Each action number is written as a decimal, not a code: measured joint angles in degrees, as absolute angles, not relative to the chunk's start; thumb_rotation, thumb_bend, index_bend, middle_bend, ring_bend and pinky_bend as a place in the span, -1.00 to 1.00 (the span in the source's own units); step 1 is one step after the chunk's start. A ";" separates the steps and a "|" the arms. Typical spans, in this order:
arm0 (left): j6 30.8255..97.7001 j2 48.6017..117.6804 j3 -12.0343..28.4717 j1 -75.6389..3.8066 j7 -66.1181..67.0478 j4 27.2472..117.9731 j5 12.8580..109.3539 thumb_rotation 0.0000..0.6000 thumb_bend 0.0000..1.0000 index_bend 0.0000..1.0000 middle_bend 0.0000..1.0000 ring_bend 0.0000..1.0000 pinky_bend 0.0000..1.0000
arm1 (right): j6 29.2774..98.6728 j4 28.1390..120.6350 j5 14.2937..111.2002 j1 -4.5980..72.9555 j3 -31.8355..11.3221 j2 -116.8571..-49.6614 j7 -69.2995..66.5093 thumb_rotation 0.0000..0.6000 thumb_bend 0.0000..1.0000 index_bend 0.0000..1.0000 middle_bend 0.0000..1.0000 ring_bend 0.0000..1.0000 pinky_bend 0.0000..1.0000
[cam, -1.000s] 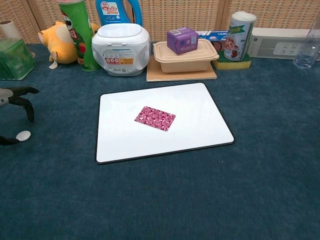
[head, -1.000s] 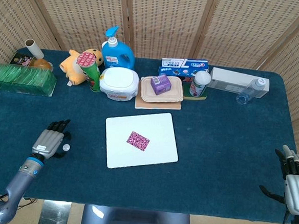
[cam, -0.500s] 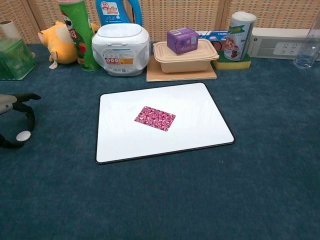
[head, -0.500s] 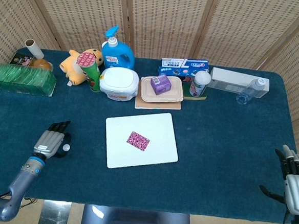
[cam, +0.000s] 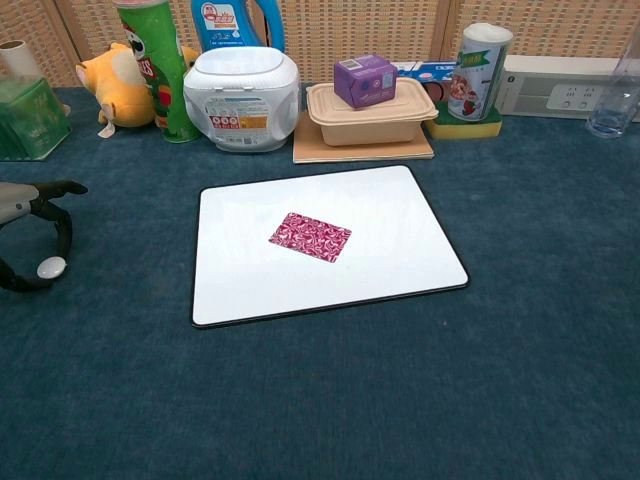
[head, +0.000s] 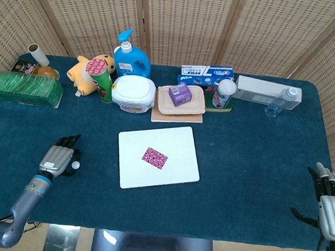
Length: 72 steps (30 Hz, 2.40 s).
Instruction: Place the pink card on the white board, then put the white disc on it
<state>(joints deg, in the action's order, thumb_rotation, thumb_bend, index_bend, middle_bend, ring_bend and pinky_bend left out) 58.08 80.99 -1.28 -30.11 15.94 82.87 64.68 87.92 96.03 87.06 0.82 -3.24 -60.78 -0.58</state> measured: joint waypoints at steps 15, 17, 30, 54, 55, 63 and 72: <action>55.16 81.61 6.76 -39.13 28.50 94.49 58.28 1.00 -0.52 0.06 -1.00 -1.00 -0.88 | 87.67 95.98 86.66 0.91 -3.34 -60.82 -0.52 0.88 -1.00 -0.91 -1.00 -1.00 -1.00; 54.51 83.18 8.11 -41.49 31.51 94.92 54.84 1.00 -0.52 0.06 -1.00 -1.00 -0.88 | 87.57 95.99 86.46 0.95 -3.46 -60.62 -0.93 0.88 -1.00 -0.91 -1.00 -1.00 -1.00; 54.82 96.77 13.43 -57.77 48.20 89.17 32.10 1.00 -0.52 0.06 -1.00 -1.00 -0.88 | 87.09 96.26 85.65 1.01 -3.88 -59.03 -4.60 0.88 -1.00 -0.91 -1.00 -1.00 -1.00; 56.55 103.06 13.42 -63.66 49.54 82.36 25.15 1.00 -0.75 -0.98 -1.00 -1.00 -0.88 | 86.74 96.37 86.03 1.05 -3.63 -57.76 -7.07 0.88 -1.00 -0.91 -1.00 -1.00 -1.00; 56.69 102.82 13.32 -63.60 49.46 82.70 25.39 1.00 -0.76 -0.99 -1.00 -1.00 -0.88 | 86.75 96.37 86.05 1.04 -3.63 -57.77 -7.06 0.89 -1.00 -0.91 -1.00 -1.00 -1.00; 59.59 97.59 10.56 -60.64 46.91 90.00 33.30 1.00 -0.77 -1.00 -1.00 -1.00 -0.88 | 86.85 96.34 86.17 1.07 -3.58 -58.12 -6.34 0.88 -1.00 -0.91 -1.00 -1.00 -1.00; 67.64 83.35 2.05 -51.23 41.03 102.56 50.64 1.00 -0.88 -1.00 -1.00 -1.00 -0.88 | 87.48 96.58 86.85 0.84 -3.26 -58.83 -4.77 0.88 -1.00 -0.91 -1.00 -1.00 -1.00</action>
